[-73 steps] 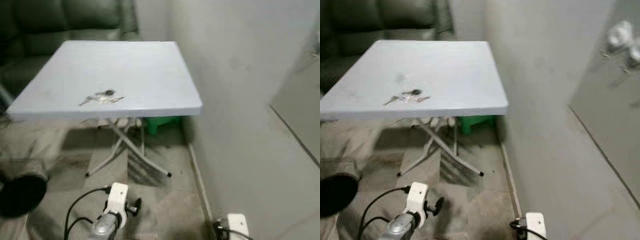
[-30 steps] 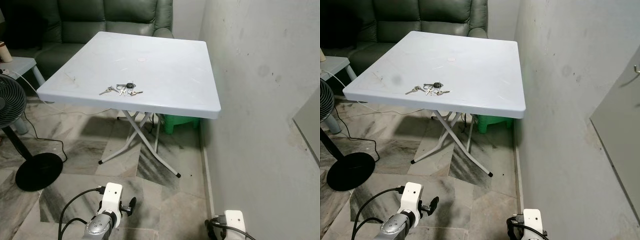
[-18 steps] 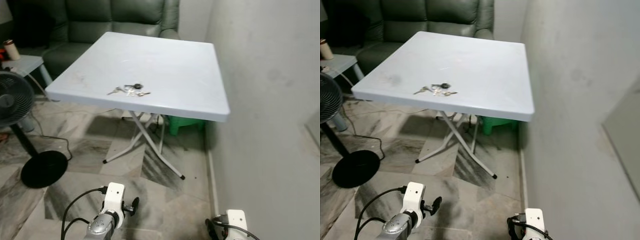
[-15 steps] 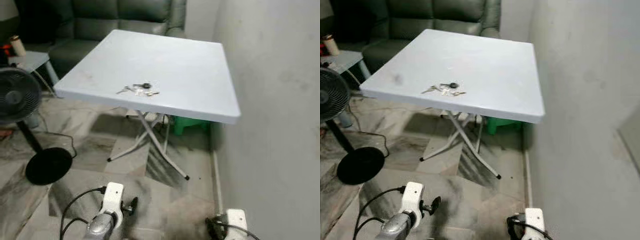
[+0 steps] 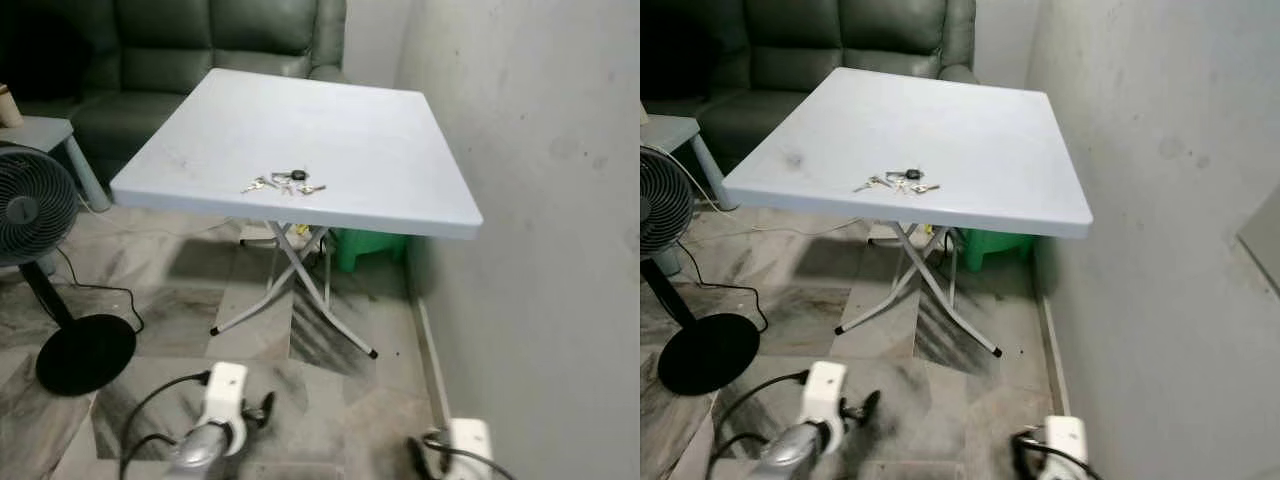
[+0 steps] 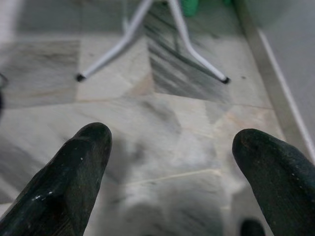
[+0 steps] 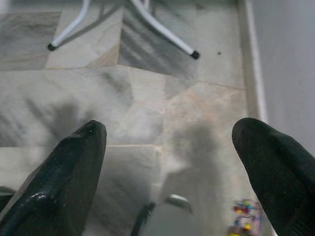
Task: Hang keys on a hook
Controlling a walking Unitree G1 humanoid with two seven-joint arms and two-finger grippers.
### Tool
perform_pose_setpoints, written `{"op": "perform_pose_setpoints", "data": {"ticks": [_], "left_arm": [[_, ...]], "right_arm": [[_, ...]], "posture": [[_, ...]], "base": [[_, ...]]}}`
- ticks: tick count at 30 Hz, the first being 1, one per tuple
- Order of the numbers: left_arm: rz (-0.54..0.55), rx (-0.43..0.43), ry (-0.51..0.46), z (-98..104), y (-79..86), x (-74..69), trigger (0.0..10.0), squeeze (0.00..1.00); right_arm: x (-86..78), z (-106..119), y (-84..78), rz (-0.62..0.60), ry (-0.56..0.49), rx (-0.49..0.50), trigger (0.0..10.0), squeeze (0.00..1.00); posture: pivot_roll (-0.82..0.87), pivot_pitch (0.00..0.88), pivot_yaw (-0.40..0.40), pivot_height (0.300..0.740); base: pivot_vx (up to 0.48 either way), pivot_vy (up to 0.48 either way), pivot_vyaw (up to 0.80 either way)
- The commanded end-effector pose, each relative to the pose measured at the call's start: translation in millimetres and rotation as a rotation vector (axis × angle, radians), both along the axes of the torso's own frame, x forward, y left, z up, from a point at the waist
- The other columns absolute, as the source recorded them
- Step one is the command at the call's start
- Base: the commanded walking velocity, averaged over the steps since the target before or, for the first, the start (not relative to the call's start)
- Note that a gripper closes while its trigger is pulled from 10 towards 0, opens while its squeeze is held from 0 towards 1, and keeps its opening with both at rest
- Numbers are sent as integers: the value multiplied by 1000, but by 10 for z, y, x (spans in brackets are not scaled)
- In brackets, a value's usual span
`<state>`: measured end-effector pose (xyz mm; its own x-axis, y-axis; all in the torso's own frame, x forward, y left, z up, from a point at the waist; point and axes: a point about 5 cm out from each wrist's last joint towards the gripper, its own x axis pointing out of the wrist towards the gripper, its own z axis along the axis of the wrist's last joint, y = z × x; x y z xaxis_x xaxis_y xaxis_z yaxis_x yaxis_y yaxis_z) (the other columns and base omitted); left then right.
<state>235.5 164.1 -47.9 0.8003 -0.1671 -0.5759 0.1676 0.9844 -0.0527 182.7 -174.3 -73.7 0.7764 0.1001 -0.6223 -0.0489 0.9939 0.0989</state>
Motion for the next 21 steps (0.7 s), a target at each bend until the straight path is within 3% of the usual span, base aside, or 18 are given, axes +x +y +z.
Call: {"op": "perform_pose_setpoints", "data": {"ticks": [1,21], "left_arm": [[-28,-22,-8,21,-127,42,10000,0],[-24,-30,-15,39,-137,69,10000,0]], "right_arm": [[-12,9,-127,-22,0,-24,10000,0],[-22,5,-132,-21,2,-26,10000,0]], "posture": [[43,0,-54,692],[45,0,-55,692]], "base": [[0,472,0],[0,450,0]]}}
